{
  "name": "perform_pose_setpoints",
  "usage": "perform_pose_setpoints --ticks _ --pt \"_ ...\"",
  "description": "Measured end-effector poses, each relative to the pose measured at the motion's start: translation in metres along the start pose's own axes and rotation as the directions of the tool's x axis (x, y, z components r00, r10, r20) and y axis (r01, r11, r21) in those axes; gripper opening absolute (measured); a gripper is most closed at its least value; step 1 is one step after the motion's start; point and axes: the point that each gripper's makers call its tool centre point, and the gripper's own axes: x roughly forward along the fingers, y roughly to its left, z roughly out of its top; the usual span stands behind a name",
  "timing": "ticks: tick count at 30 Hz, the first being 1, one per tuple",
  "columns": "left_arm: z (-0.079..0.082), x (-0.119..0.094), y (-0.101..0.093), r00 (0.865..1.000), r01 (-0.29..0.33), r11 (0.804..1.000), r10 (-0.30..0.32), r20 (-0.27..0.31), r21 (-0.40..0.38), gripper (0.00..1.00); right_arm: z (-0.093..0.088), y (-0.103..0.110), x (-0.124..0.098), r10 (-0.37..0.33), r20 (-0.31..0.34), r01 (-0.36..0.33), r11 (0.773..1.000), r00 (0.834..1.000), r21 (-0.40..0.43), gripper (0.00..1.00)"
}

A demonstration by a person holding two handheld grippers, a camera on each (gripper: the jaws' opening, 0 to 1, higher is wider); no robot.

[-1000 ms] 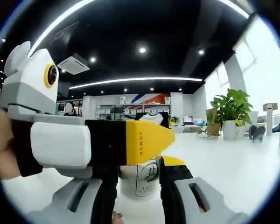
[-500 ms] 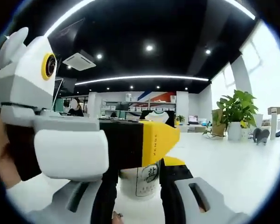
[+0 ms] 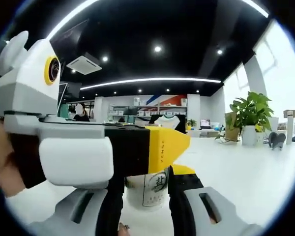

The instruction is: Rotate the seasoning bottle until the label or dispensing opening points toward the visible target arrow and the bottle remains upright within the marked orientation range

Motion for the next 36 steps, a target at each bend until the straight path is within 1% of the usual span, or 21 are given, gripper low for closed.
perform_pose_setpoints --ticks 6,8,10,12,13,14,17,21,23,26,29,34,36 --pt "-0.002 0.002 -0.001 0.999 0.044 0.999 -0.044 -0.013 -0.006 0.35 -0.002 -0.002 0.0 0.009 -0.009 -0.009 1.0 1.0 0.01 0.32" --pt "-0.003 0.002 -0.003 0.998 0.06 0.998 -0.06 -0.02 0.002 0.35 -0.002 -0.002 -0.001 0.013 -0.011 -0.013 1.0 1.0 0.017 0.32" --pt "-0.003 0.002 -0.006 0.995 0.094 0.995 -0.094 -0.031 0.012 0.35 -0.002 -0.003 -0.003 0.02 -0.011 -0.019 1.0 1.0 0.022 0.32" --pt "-0.003 0.002 -0.009 0.991 0.133 0.991 -0.133 -0.036 -0.003 0.35 -0.002 -0.004 -0.006 0.028 -0.009 -0.028 1.0 1.0 0.013 0.31" --pt "-0.003 0.002 -0.009 0.99 0.137 0.991 -0.137 -0.037 -0.003 0.35 -0.002 -0.004 -0.008 0.04 -0.01 -0.039 0.999 0.999 0.014 0.31" --pt "-0.004 0.002 -0.011 0.987 0.155 0.988 -0.156 -0.038 -0.017 0.35 -0.002 -0.004 -0.01 0.045 -0.012 -0.045 0.999 0.999 0.014 0.31" --pt "-0.004 0.002 -0.014 0.984 0.171 0.985 -0.173 -0.034 -0.036 0.35 -0.002 -0.005 -0.014 0.074 -0.016 -0.074 0.997 0.997 0.009 0.31" --pt "-0.003 0.003 -0.022 0.978 0.208 0.978 -0.208 -0.036 0.011 0.35 -0.001 -0.007 -0.018 0.114 -0.017 -0.114 0.993 0.993 0.012 0.31" --pt "-0.002 0.003 -0.025 0.973 0.23 0.973 -0.23 -0.029 0.006 0.35 0.001 -0.007 -0.021 0.125 -0.016 -0.125 0.992 0.992 0.003 0.31" --pt "0.003 0.001 -0.033 0.954 0.3 0.954 -0.3 -0.007 -0.017 0.35 0.006 -0.008 -0.028 0.158 -0.003 -0.158 0.987 0.987 0.0 0.31" --pt "0.005 -0.001 -0.037 0.944 0.329 0.944 -0.329 0.005 -0.038 0.35 0.009 -0.008 -0.034 0.196 -0.001 -0.196 0.981 0.981 0.004 0.31" --pt "0.003 -0.002 -0.046 0.928 0.371 0.928 -0.372 -0.008 -0.034 0.35 0.01 -0.008 -0.041 0.254 -0.014 -0.254 0.967 0.967 -0.018 0.31" --pt "0.002 -0.003 -0.049 0.919 0.393 0.919 -0.393 -0.014 -0.031 0.35 0.01 -0.007 -0.045 0.288 -0.01 -0.288 0.958 0.958 0.0 0.31"
